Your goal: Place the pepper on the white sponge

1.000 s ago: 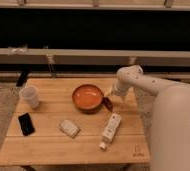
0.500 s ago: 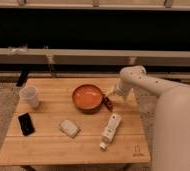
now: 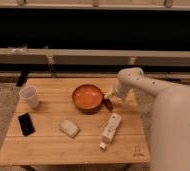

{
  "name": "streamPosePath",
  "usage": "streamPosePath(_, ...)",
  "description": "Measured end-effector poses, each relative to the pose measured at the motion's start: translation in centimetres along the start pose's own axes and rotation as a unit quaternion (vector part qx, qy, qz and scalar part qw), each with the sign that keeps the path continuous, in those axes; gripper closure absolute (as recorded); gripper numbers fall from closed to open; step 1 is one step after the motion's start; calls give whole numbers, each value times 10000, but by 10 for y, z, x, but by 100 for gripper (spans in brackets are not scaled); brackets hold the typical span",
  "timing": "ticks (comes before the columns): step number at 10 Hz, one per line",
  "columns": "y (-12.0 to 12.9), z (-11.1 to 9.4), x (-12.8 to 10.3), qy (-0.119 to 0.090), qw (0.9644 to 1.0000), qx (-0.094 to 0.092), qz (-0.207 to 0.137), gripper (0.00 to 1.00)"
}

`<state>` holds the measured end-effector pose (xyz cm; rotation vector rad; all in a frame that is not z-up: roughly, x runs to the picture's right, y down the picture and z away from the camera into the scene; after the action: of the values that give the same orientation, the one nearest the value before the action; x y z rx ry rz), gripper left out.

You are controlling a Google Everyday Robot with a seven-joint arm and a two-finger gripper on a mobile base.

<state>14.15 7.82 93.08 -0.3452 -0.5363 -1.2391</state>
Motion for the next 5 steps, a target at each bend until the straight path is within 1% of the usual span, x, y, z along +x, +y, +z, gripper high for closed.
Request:
streamPosePath(2, -8, 3, -4, 6, 9998, -83, -152, 20)
streamPosePath(5, -17, 2, -7, 32, 9993, -148, -338, 20)
